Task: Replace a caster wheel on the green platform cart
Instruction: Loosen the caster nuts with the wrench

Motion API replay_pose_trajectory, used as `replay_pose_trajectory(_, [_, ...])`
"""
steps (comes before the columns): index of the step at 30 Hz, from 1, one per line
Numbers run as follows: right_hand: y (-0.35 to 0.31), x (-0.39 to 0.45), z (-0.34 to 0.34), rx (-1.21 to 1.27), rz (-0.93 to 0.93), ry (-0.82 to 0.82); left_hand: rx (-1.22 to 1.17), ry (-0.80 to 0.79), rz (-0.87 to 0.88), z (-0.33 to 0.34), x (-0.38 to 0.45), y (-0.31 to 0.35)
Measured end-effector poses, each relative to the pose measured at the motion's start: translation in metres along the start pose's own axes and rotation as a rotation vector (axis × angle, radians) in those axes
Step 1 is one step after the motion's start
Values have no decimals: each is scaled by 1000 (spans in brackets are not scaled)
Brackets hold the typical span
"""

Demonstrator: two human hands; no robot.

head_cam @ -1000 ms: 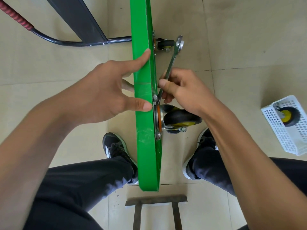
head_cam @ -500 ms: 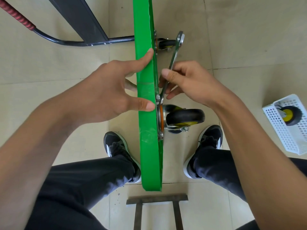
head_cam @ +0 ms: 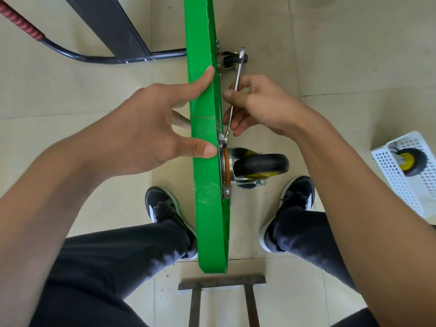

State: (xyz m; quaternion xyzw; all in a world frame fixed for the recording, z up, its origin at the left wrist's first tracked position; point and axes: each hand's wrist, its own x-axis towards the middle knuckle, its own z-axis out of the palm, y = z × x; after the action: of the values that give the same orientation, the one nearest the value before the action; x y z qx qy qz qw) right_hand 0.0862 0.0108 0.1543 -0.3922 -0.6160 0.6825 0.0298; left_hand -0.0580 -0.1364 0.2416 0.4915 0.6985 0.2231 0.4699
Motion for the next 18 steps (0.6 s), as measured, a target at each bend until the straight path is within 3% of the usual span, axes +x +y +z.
replay_pose_trajectory(18, [12, 25, -1, 135, 140, -56, 26, -6, 5, -1, 0, -2])
